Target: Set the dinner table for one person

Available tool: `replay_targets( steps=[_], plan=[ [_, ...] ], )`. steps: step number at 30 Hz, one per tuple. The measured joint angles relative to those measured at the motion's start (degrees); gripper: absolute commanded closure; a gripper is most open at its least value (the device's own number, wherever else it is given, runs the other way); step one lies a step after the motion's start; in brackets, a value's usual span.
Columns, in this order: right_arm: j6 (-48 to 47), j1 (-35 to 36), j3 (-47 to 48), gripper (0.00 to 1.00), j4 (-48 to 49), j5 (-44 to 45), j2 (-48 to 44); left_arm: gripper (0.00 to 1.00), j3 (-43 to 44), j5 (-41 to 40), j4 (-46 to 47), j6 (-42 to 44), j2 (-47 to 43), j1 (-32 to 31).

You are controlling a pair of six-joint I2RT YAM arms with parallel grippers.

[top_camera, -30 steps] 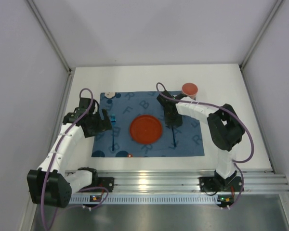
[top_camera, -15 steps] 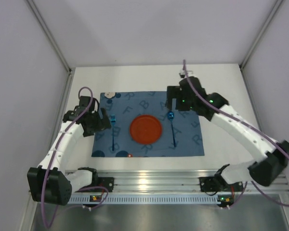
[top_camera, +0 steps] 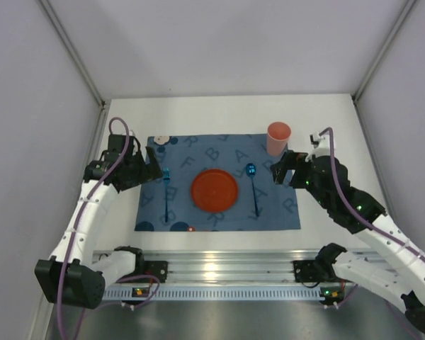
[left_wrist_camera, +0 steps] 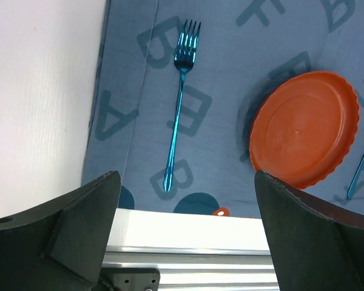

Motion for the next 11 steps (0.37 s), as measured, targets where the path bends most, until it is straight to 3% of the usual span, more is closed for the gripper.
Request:
replay_targets(
  steps=[11],
  plan=[
    [-0.4,0.0,4.0,0.0,-2.6,-0.2,1.5,0.02,0.9,-2.8,4.3,0.5,0.1,0.0]
  ],
)
